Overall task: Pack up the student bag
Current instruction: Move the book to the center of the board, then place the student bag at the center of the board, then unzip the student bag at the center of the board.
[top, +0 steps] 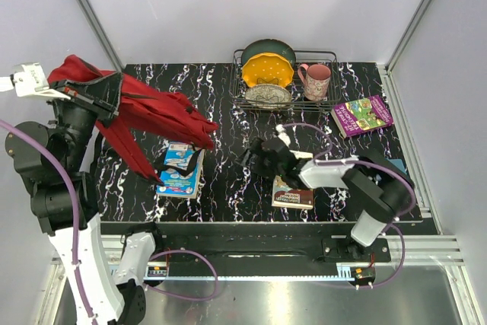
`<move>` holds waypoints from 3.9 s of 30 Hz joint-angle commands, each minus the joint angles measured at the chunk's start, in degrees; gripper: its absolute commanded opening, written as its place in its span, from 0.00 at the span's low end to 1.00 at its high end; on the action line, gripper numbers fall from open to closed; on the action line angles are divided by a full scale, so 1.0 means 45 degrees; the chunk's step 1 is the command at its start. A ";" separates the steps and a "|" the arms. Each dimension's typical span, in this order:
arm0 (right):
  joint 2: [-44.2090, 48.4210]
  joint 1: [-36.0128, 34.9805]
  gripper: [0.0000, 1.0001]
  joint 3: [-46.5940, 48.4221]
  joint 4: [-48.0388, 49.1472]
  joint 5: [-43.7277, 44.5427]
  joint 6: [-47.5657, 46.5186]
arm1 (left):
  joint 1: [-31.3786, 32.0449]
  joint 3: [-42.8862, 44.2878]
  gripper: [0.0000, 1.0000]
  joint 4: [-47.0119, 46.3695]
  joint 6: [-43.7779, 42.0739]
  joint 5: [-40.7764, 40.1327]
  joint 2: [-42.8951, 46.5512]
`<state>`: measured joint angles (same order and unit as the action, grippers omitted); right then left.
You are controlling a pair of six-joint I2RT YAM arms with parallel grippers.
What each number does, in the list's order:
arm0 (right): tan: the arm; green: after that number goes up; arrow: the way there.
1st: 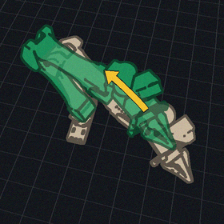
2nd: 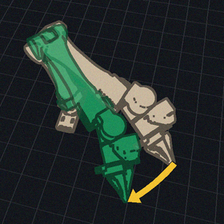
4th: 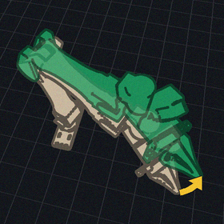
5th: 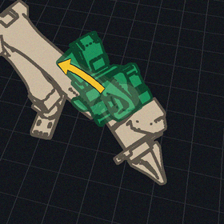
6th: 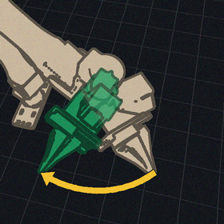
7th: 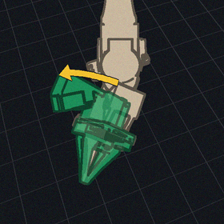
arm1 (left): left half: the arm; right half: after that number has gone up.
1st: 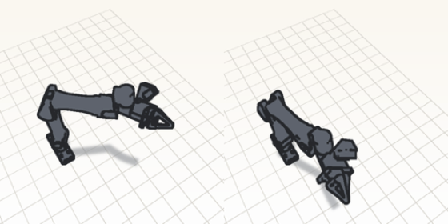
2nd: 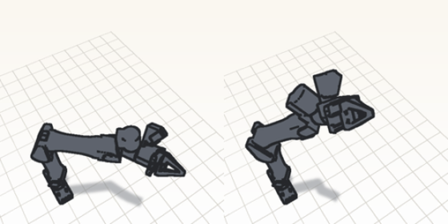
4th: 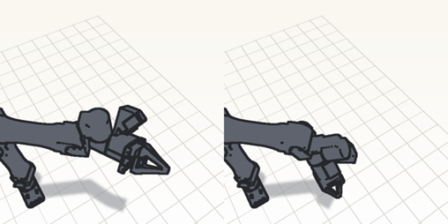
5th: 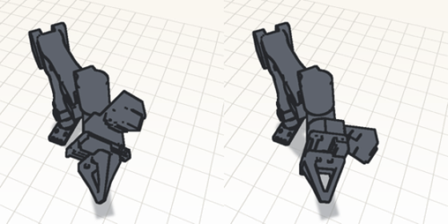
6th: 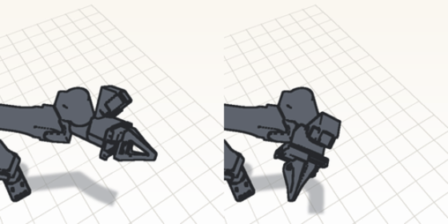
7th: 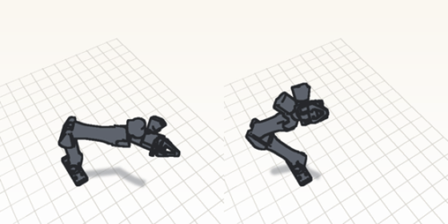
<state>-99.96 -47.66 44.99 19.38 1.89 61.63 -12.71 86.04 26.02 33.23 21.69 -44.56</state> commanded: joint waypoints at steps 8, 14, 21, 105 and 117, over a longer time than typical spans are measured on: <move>0.4574 0.2561 1.00 -0.4098 -0.5143 0.3737 -0.0666 | 0.0129 -0.1676 0.00 -0.6382 0.3375 0.3010 -0.0567; 0.7796 0.3383 1.00 -0.4102 -0.6200 0.3548 -0.1602 | 0.1883 -0.2438 0.00 -0.7266 0.3457 0.2818 -0.1016; 1.0472 0.3423 1.00 -0.2617 -0.7545 0.3466 -0.1644 | 0.5399 -0.3632 0.00 -1.0467 0.2244 0.2407 -0.2477; 0.6472 0.3423 0.55 -0.6599 0.0048 -0.1613 0.1442 | 1.1067 -1.3069 0.74 0.1107 0.3552 -0.8218 0.2751; 0.9459 0.3423 0.00 -0.6795 -0.0868 0.0125 0.1247 | 1.1183 -1.0001 0.97 0.2054 0.0957 -0.6955 0.3444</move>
<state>-61.14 -32.25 13.80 13.87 -3.38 68.01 37.08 36.93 38.20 45.30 -16.32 -23.86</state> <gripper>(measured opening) 0.039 0.987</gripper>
